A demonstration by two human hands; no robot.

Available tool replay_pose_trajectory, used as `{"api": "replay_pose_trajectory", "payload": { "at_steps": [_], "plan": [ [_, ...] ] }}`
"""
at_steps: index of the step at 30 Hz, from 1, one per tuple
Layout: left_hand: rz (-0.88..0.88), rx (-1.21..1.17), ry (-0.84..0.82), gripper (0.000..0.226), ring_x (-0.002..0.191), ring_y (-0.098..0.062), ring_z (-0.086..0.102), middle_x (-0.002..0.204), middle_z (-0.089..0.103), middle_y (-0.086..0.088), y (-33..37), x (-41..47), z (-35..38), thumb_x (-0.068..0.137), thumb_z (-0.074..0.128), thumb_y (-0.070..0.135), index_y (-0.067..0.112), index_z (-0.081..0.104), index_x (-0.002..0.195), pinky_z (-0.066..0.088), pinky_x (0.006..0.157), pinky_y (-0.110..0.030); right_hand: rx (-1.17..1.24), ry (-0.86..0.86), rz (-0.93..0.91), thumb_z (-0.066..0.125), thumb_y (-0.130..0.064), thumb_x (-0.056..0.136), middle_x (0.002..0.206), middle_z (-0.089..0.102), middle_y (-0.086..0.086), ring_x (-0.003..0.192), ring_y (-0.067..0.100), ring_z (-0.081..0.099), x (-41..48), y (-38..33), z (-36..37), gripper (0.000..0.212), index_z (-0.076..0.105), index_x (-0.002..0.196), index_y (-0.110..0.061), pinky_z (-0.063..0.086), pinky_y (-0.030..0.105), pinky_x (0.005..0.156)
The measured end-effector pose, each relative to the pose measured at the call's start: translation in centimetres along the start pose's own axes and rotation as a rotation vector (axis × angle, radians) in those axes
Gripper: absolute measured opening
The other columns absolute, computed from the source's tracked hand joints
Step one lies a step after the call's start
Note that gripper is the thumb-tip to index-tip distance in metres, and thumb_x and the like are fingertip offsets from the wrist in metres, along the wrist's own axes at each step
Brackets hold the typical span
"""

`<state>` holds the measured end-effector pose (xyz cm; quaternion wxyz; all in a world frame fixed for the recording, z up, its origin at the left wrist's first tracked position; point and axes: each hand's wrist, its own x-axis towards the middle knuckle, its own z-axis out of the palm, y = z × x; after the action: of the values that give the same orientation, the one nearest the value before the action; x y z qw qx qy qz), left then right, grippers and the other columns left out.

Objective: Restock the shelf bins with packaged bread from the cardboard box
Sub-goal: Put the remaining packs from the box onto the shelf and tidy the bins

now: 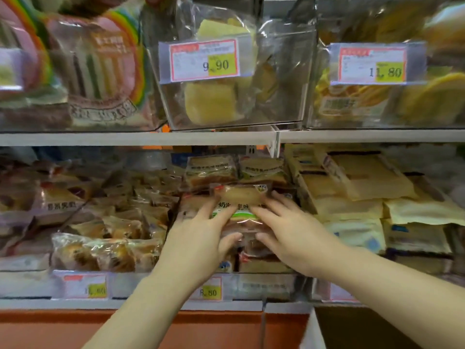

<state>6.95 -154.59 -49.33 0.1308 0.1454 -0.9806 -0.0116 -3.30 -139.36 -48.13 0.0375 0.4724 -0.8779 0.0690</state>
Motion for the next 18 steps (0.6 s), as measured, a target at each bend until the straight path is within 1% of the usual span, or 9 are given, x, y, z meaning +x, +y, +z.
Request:
{"api": "replay_pose_trajectory", "payload": {
  "at_steps": [1, 3, 5, 6, 9, 10, 13, 16, 18],
  "plan": [
    [0.001, -0.024, -0.007, 0.056, 0.132, -0.020, 0.039, 0.153, 0.026, 0.009, -0.5, 0.2, -0.5, 0.091, 0.028, 0.064, 0.047, 0.024, 0.144, 0.035, 0.107, -0.039, -0.023, -0.001, 0.007, 0.033, -0.056, 0.095, 0.156, 0.021, -0.008, 0.146, 0.016, 0.007, 0.1, -0.4, -0.8, 0.058, 0.024, 0.148, -0.034, 0.017, 0.037, 0.118],
    [-0.030, -0.155, 0.033, 0.052, 0.132, -0.021, 0.039, 0.146, 0.036, 0.011, -2.0, 1.4, -1.5, 0.089, 0.029, 0.065, 0.046, 0.039, 0.137, 0.036, 0.107, -0.043, -0.019, 0.035, 0.044, 0.031, -0.064, 0.091, 0.153, 0.028, -0.009, 0.143, 0.016, 0.015, 0.7, -1.3, -2.5, 0.062, 0.028, 0.146, -0.036, 0.021, 0.037, 0.115],
    [-0.083, -0.260, 0.104, 0.047, 0.134, -0.025, 0.037, 0.146, 0.037, 0.006, -3.7, 4.2, -1.9, 0.092, 0.034, 0.058, 0.041, 0.045, 0.135, 0.035, 0.108, -0.045, 0.020, 0.056, 0.101, 0.033, -0.066, 0.090, 0.154, 0.025, -0.007, 0.141, 0.018, 0.022, 2.4, -1.9, -3.4, 0.065, 0.024, 0.147, -0.037, 0.025, 0.037, 0.113],
    [-0.105, -0.248, 0.089, 0.048, 0.138, -0.027, 0.031, 0.151, 0.032, 0.002, -4.4, 5.8, -1.9, 0.094, 0.035, 0.055, 0.038, 0.040, 0.139, 0.031, 0.111, -0.046, 0.050, 0.040, 0.134, 0.034, -0.067, 0.089, 0.157, 0.019, -0.007, 0.142, 0.020, 0.020, 3.5, -2.0, -3.4, 0.068, 0.021, 0.149, -0.037, 0.024, 0.037, 0.114],
    [-0.121, -0.211, -0.110, 0.055, 0.146, -0.032, 0.011, 0.161, 0.005, 0.000, -6.0, 9.1, -1.0, 0.096, 0.030, 0.056, 0.042, 0.018, 0.148, 0.016, 0.117, -0.049, 0.099, -0.036, 0.257, 0.032, -0.072, 0.086, 0.160, 0.000, -0.010, 0.147, 0.023, 0.003, 7.5, -0.9, -2.0, 0.073, 0.013, 0.149, -0.040, 0.013, 0.045, 0.118],
    [-0.114, -0.230, -0.163, 0.055, 0.146, -0.033, 0.011, 0.161, 0.001, 0.001, -6.4, 9.6, -0.7, 0.096, 0.028, 0.058, 0.044, 0.016, 0.148, 0.016, 0.117, -0.050, 0.087, -0.059, 0.300, 0.029, -0.076, 0.084, 0.160, -0.001, -0.009, 0.147, 0.026, 0.000, 8.4, -0.2, -1.4, 0.073, 0.015, 0.148, -0.044, 0.012, 0.047, 0.118],
    [-0.063, -0.257, -0.219, 0.054, 0.142, -0.033, 0.023, 0.161, 0.001, 0.005, -7.0, 10.2, 0.3, 0.096, 0.026, 0.060, 0.045, 0.017, 0.147, 0.023, 0.115, -0.051, 0.078, -0.160, 0.356, 0.022, -0.086, 0.074, 0.160, 0.004, -0.006, 0.146, 0.032, -0.002, 9.8, 1.3, -0.1, 0.079, 0.018, 0.144, -0.050, 0.013, 0.052, 0.116],
    [-0.048, -0.257, -0.223, 0.059, 0.142, -0.033, 0.025, 0.161, -0.002, 0.007, -7.4, 11.0, 0.8, 0.093, 0.025, 0.065, 0.045, 0.015, 0.148, 0.023, 0.114, -0.053, 0.032, -0.160, 0.334, 0.021, -0.090, 0.070, 0.159, 0.012, -0.008, 0.145, 0.030, 0.007, 10.0, 1.8, -0.2, 0.085, 0.020, 0.144, -0.049, 0.017, 0.049, 0.115],
    [-0.042, -0.247, -0.224, 0.061, 0.142, -0.034, 0.024, 0.161, -0.005, 0.007, -7.8, 11.5, 1.1, 0.091, 0.025, 0.068, 0.046, 0.013, 0.147, 0.023, 0.114, -0.054, 0.029, -0.152, 0.308, 0.022, -0.090, 0.070, 0.158, 0.012, -0.009, 0.145, 0.028, 0.008, 10.2, 2.1, -0.5, 0.088, 0.016, 0.147, -0.046, 0.017, 0.050, 0.116]
  ]
}}
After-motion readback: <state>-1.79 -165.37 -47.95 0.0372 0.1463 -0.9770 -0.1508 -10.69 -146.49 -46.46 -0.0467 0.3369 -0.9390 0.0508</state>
